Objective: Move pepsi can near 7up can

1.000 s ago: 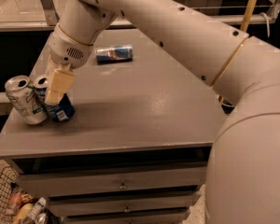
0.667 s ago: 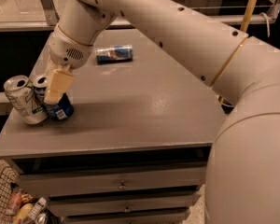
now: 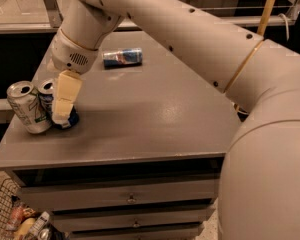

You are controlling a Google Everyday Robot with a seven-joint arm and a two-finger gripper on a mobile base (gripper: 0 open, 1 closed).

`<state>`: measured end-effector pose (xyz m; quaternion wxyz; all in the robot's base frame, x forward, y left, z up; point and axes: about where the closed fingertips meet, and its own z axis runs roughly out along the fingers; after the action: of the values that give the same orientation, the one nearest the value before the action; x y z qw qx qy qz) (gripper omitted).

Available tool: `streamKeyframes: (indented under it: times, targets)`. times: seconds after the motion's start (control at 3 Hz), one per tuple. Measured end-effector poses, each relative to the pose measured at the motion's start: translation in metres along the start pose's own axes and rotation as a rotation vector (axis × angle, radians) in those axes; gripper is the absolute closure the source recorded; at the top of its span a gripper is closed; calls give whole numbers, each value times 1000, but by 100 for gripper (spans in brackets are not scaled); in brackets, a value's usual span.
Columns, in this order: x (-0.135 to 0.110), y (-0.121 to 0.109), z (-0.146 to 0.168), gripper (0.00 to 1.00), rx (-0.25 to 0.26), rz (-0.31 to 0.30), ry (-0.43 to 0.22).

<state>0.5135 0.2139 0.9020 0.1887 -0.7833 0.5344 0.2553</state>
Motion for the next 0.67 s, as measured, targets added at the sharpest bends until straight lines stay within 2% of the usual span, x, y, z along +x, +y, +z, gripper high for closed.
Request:
streamKeyframes:
  times: [0.33, 0.67]
  targets:
    - [0, 0, 0, 0, 1, -1, 0]
    - [22, 11, -27, 0, 46, 28, 1]
